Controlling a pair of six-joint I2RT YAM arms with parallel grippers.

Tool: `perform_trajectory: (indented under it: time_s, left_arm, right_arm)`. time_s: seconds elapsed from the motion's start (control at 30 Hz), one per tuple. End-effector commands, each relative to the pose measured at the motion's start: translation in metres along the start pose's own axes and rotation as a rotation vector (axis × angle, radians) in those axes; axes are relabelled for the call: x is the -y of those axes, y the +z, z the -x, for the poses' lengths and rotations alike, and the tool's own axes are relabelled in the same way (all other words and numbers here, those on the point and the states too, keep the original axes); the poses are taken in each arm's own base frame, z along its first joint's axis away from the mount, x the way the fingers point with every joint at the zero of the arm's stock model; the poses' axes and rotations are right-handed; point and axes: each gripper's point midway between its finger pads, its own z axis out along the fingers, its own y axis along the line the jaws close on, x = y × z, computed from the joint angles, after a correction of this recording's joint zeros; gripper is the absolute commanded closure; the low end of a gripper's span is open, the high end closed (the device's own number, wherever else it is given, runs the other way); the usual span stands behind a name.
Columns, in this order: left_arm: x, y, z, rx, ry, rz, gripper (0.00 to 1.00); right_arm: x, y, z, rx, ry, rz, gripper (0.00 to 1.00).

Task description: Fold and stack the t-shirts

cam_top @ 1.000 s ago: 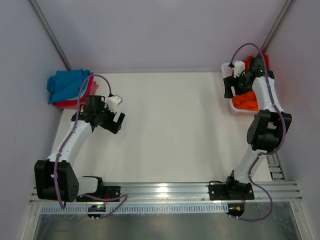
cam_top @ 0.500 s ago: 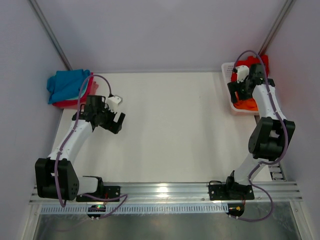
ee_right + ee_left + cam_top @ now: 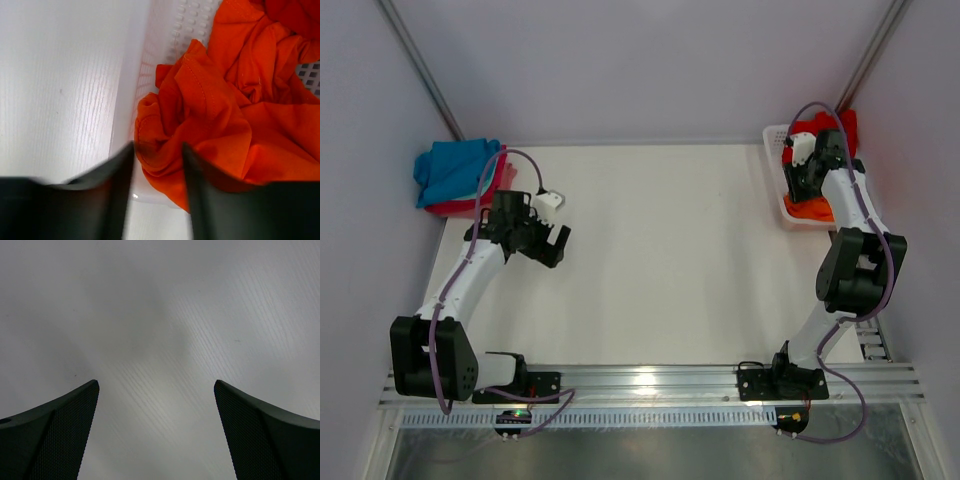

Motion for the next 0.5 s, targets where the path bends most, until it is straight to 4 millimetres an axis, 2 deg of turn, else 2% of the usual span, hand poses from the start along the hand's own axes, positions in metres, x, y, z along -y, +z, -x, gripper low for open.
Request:
perform_trajectory:
  time_s: [0.0,0.03,0.07,0.17,0.3,0.4,0.43,0.47]
  left_arm:
    - [0.0,-0.006,0.016,0.049,0.0,-0.004,0.01]
    - [0.0,-0.006,0.016,0.049,0.0,-0.004,0.01]
    - [0.001,-0.006,0.015,0.048,-0.001,-0.006,0.01]
    - [0.001,-0.005,0.014,0.044,-0.004,-0.008,0.01]
    - [0.001,-0.005,0.015,0.049,-0.002,-0.008,0.01]
    - [0.001,-0.005,0.014,0.046,-0.005,-0.01,0.01]
    - [0.002,-0.004,0.014,0.047,-0.003,-0.013,0.01]
    - [0.002,-0.003,0.014,0.045,-0.004,-0.016,0.01]
  right_arm:
    - [0.002,-0.001,0.005,0.027,-0.005,-0.009,0.72]
    - [0.0,0.001,0.004,0.025,-0.003,0.002,0.9]
    - [-0.001,0.0,0.004,0.028,-0.003,0.007,0.97]
    - [-0.009,-0.004,0.002,0.047,-0.005,0.038,0.97]
    - [-0.002,-0.019,0.015,0.097,-0.006,-0.002,0.97]
    - [0.005,-0.049,0.042,0.19,-0.019,-0.036,0.97]
    - [0.013,-0.071,0.063,0.252,-0.023,-0.068,0.97]
    - [0.017,-0.084,0.075,0.283,-0.022,-0.085,0.97]
